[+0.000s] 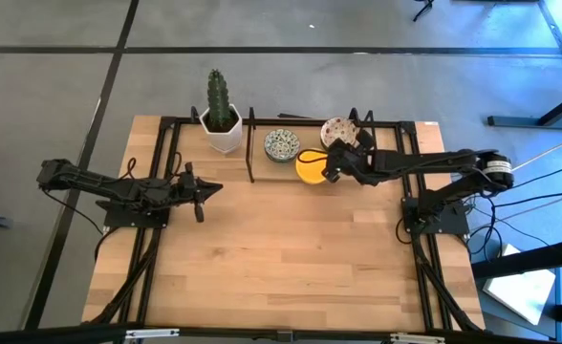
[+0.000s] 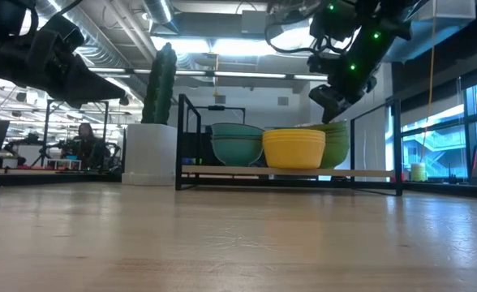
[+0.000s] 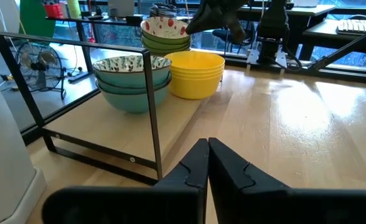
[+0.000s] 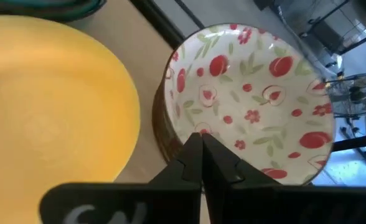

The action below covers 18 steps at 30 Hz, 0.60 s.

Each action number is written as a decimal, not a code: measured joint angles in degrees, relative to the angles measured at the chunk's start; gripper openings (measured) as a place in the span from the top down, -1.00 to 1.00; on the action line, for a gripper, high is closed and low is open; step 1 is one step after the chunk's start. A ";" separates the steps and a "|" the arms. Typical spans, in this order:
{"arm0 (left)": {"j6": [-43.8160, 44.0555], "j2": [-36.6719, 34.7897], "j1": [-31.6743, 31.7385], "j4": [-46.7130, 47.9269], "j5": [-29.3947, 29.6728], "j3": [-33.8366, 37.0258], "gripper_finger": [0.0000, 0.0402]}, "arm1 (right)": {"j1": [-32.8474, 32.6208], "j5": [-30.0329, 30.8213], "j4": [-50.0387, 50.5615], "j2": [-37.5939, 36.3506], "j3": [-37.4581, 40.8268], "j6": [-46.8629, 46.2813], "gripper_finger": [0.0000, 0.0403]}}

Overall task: Pick & Place Mini bowls
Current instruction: Stack the green printed bowl on top of the green printed bowl on the shelf, then return to Home Position

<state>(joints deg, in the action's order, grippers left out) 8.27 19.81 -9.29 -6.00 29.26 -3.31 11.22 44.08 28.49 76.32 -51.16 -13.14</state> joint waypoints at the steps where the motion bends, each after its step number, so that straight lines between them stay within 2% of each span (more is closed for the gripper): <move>1: 0.00 0.00 0.00 0.00 0.00 0.00 0.97 | 0.00 0.60 -0.45 -0.16 0.00 0.39 0.99; 6: 0.04 0.00 -0.01 0.00 0.00 0.00 0.96 | 0.00 4.42 -5.50 -2.73 -0.20 5.29 0.99; 10: 0.13 -0.01 0.00 -0.03 -0.03 0.00 0.98 | 1.72 5.16 -5.56 -5.20 -2.76 7.64 0.99; 18: 0.13 0.00 0.00 -0.04 -0.44 0.00 0.96 | 7.68 -3.59 8.71 -6.78 -5.20 1.97 0.99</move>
<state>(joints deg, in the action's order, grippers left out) 8.40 19.81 -9.28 -6.04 28.82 -3.31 18.90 40.50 37.19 69.55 -56.36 -11.17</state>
